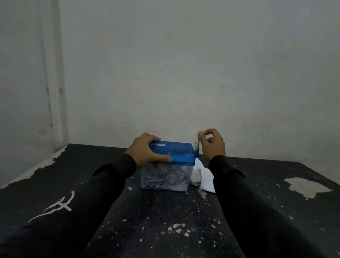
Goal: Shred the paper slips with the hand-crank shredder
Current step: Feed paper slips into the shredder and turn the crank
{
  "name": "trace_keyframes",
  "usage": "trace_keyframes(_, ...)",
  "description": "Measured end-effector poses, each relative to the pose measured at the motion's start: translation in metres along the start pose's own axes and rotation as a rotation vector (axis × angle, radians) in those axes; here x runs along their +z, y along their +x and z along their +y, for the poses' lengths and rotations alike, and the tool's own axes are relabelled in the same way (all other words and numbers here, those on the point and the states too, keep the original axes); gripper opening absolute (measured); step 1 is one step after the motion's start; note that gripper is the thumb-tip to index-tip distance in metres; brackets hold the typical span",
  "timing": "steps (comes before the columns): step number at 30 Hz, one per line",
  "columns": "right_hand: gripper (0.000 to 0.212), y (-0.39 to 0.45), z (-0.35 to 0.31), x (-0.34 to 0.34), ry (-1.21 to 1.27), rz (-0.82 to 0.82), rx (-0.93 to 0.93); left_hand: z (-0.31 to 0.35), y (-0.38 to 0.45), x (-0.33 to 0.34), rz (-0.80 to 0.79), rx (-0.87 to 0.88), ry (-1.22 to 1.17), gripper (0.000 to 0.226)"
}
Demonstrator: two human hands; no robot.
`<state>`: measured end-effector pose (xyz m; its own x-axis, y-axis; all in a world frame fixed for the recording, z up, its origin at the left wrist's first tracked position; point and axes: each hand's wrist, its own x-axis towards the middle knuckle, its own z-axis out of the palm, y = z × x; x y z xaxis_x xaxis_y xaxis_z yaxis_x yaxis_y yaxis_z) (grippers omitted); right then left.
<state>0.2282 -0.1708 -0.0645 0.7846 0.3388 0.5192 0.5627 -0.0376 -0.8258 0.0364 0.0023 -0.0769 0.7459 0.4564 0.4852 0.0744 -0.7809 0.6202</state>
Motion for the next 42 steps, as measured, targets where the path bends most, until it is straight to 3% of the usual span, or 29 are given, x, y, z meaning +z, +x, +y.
trace_keyframes(7,0.028,0.007,0.023,0.0,-0.189,-0.087,0.146,0.001,0.0,0.0,-0.011,-0.003,-0.004,0.117)
trace_keyframes(16,0.029,-0.016,0.035,-0.029,-0.287,-0.164,0.1,0.001,-0.001,0.001,-0.013,-0.013,-0.036,0.101)
trace_keyframes(18,0.039,-0.028,0.062,-0.035,-0.461,-0.195,0.152,0.001,-0.001,0.001,-0.012,-0.021,-0.054,0.101)
trace_keyframes(21,0.07,-0.04,0.095,-0.039,-0.736,-0.343,0.26,0.002,0.0,0.001,-0.014,-0.024,-0.057,0.107)
trace_keyframes(24,0.076,-0.044,0.098,-0.039,-0.838,-0.427,0.326,0.002,0.0,0.001,-0.008,-0.029,-0.041,0.101)
trace_keyframes(27,0.078,-0.041,0.098,-0.038,-0.791,-0.38,0.36,0.002,-0.002,0.002,-0.003,-0.019,-0.033,0.107)
trace_keyframes(34,0.069,-0.039,0.099,-0.044,-0.505,-0.254,0.445,0.001,-0.002,0.0,-0.008,-0.015,-0.023,0.108)
trace_keyframes(37,0.051,-0.041,0.098,-0.047,-0.411,-0.163,0.451,0.002,-0.003,0.001,-0.004,-0.015,-0.029,0.099)
trace_keyframes(42,0.023,-0.044,0.094,-0.049,-0.379,-0.11,0.436,0.003,-0.004,0.0,-0.011,-0.024,-0.06,0.103)
